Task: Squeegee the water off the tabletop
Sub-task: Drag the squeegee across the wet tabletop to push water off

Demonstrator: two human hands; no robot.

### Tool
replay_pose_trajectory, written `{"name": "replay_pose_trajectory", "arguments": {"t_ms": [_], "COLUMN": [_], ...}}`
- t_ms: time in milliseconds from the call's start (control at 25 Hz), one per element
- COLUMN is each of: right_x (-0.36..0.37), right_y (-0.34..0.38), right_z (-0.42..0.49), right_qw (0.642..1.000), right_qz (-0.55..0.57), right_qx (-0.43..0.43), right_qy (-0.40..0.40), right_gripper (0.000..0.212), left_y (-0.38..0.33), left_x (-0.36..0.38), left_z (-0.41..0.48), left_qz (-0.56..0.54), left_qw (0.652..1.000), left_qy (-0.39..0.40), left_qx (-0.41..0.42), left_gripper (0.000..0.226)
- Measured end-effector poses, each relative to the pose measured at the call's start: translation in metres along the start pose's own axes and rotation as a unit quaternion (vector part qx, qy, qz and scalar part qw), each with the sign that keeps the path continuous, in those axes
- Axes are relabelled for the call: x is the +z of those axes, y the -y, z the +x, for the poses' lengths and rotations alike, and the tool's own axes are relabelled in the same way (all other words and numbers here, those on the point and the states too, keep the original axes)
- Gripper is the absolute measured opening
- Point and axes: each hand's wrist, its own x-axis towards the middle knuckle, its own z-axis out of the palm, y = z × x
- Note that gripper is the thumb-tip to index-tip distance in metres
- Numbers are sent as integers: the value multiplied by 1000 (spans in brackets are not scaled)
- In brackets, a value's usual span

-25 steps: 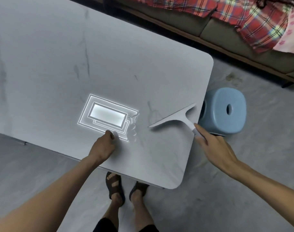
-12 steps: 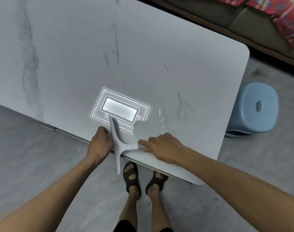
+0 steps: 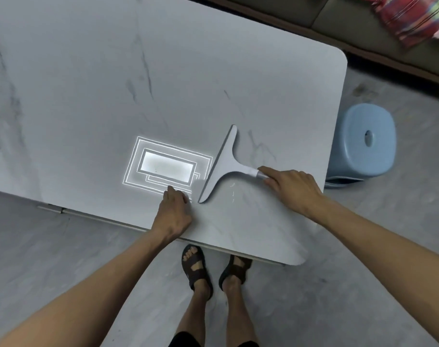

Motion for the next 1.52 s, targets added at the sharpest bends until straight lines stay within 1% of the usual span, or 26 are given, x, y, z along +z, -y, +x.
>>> {"name": "replay_pose_trajectory", "arguments": {"t_ms": [80, 120, 200, 320, 440, 560, 640, 720, 800, 880, 920, 1000, 1080, 1160, 1240, 1320, 1440, 1520], "right_x": [2, 3, 8, 12, 11, 7, 5, 4, 3, 3, 4, 16, 33, 54, 67, 72, 70, 68], "right_y": [-18, -26, -40, -65, -86, -97, -100, -100, -93, -72, -57, -21, 18, 53, 75, 82, 66, 43], "right_z": [-15, -23, -42, -75, -103, -122, -133, -141, -144, -141, -136, -122, -105, -90, -77, -66, -57, -61], "right_qw": [1000, 999, 996, 990, 985, 979, 975, 974, 979, 989, 994, 996, 987, 974, 967, 966, 972, 977], "right_qz": [8, 17, 37, 53, 60, 76, 99, 102, 93, 83, 78, 66, 39, 5, -20, -26, -26, -19], "right_qx": [29, 40, 73, 124, 159, 184, 191, 189, 161, 98, 52, -52, -152, -221, -248, -250, -230, -205], "right_qy": [-10, -17, -28, -33, -37, -45, -61, -72, -80, -72, -58, -3, 38, 45, 53, 58, 49, 53], "right_gripper": [30, 30, 31, 34, 39, 38, 38, 37, 37, 36, 36, 39, 37, 31, 29, 30, 30, 29], "left_y": [-5, -9, -16, -24, -33, -43, -43, -41, -39, -37, -35, -27, -16, -4, 5, 10, 10, 2], "left_x": [8, 11, 13, 15, 20, 22, 22, 21, 20, 18, 16, 14, 10, 8, 9, 12, 19, 28], "left_z": [5, 6, 5, 2, -4, -16, -23, -27, -30, -33, -35, -39, -45, -51, -54, -54, -50, -49], "left_qz": [65, 81, 55, 27, 34, 38, -10, -40, -50, -72, -83, -99, -102, -110, -102, -96, -93, -78], "left_qw": [997, 996, 998, 999, 999, 999, 999, 999, 998, 996, 994, 990, 988, 986, 987, 987, 987, 991], "left_qy": [31, 39, 29, 9, 15, -2, -24, -34, -31, -36, -43, -63, -75, -73, -72, -71, -61, -53], "left_qx": [13, 13, -9, -13, 9, 39, 21, -1, -20, -42, -53, -76, -91, -102, -101, -111, -113, -92], "left_gripper": [43, 47, 47, 42, 39, 26, 17, 15, 19, 22, 24, 25, 15, 8, 9, 10, 13, 15]}}
